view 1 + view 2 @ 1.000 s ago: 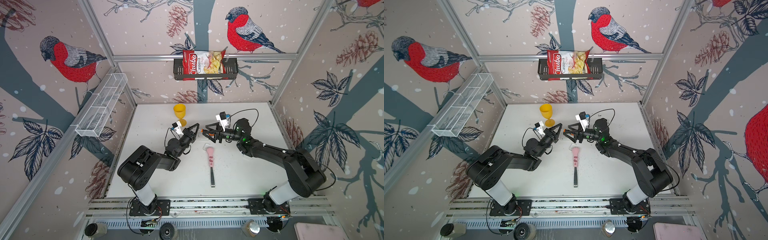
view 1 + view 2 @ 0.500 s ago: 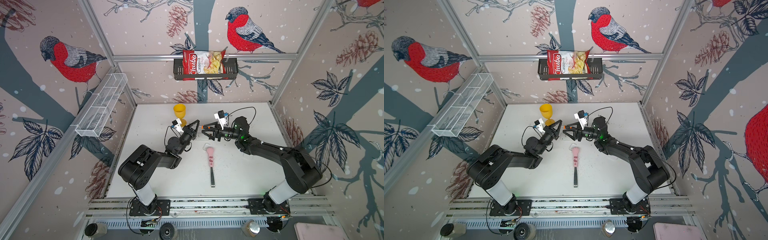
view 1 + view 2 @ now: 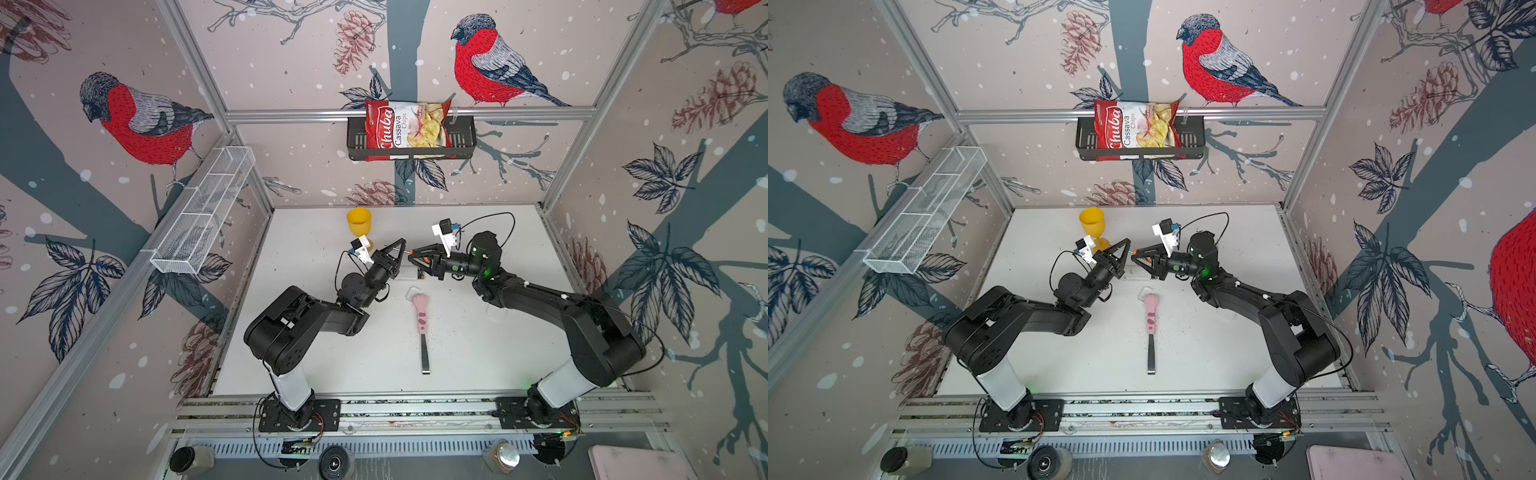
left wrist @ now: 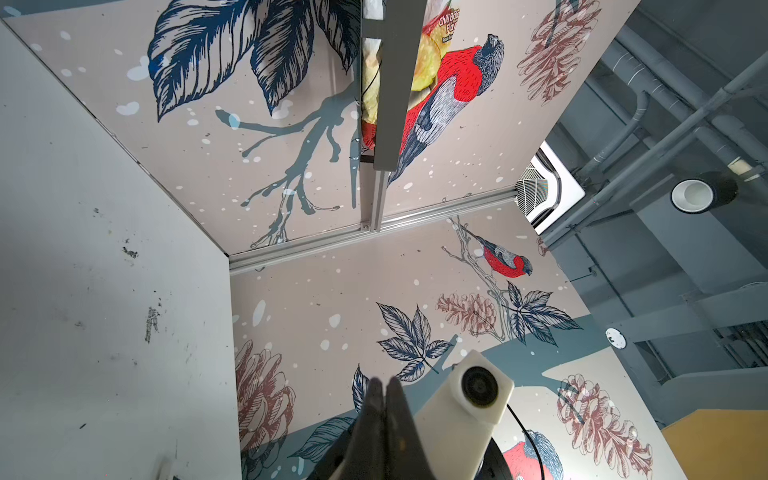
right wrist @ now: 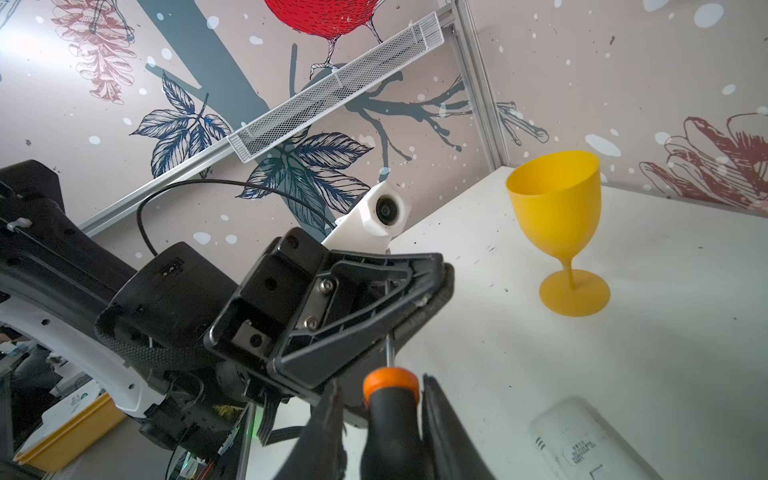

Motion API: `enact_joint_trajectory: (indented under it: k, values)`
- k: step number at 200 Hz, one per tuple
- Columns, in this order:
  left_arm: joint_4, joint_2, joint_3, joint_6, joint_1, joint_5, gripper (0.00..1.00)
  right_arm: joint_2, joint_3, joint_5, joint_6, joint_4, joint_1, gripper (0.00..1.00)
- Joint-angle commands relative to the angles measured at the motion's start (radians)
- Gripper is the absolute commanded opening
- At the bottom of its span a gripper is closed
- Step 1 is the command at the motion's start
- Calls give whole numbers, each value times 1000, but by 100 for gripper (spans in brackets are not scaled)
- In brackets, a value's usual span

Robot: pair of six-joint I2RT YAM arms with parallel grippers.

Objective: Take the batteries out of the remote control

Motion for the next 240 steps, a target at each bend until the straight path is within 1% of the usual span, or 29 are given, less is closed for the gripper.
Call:
enact_joint_trajectory:
  k: [1, 28, 43, 51, 55, 66, 71, 75, 84, 93, 106, 121, 150, 172, 193, 209, 240]
  values:
    - [15, 12, 12, 14, -15, 15, 0, -14, -2, -35, 17, 49, 2, 25]
    - [22, 28, 15, 14, -23, 23, 0, -30, -12, -36, 18, 49, -6, 7]
    - [42, 41, 20, 17, -23, 43, 0, -41, -21, -36, 18, 47, -13, 1]
    - [45, 44, 22, 22, -22, 58, 0, -48, -26, -36, 18, 42, -17, 0]
    - [45, 46, 23, 28, -22, 66, 7, -52, -28, -36, 17, 39, -20, 0]
    - [17, 41, 29, 47, -23, 90, 35, -66, -35, -36, 12, 23, -27, 0]
    - [-13, 35, 33, 61, -21, 104, 54, -73, -35, -35, 8, 8, -31, 0]
    - [-35, 28, 36, 75, -21, 114, 66, -80, -38, -32, 4, -6, -34, 0]
    - [-85, 8, 38, 106, -21, 130, 81, -94, -41, -23, -6, -42, -41, 0]
    - [-124, -16, 29, 137, -22, 135, 88, -110, -41, 0, -24, -99, -48, 0]
    - [-163, -56, 0, 182, -21, 128, 92, -132, -31, 57, -64, -218, -57, 0]
    - [-238, -120, -34, 248, -18, 118, 96, -154, -25, 124, -78, -339, -82, 0]
    - [-496, -254, -81, 417, -18, 71, 96, -170, -23, 201, -63, -522, -156, 0]
    - [-660, -332, -112, 523, -18, 8, 96, -143, -2, 279, -90, -663, -175, 0]
    - [-801, -367, -101, 623, -17, -26, 96, -87, 13, 302, -103, -719, -177, 0]
    - [-901, -380, -83, 675, -15, -47, 96, -42, 29, 324, -113, -743, -177, 0]
    - [-946, -422, -112, 723, -15, -92, 96, 4, 27, 355, -118, -724, -177, 0]
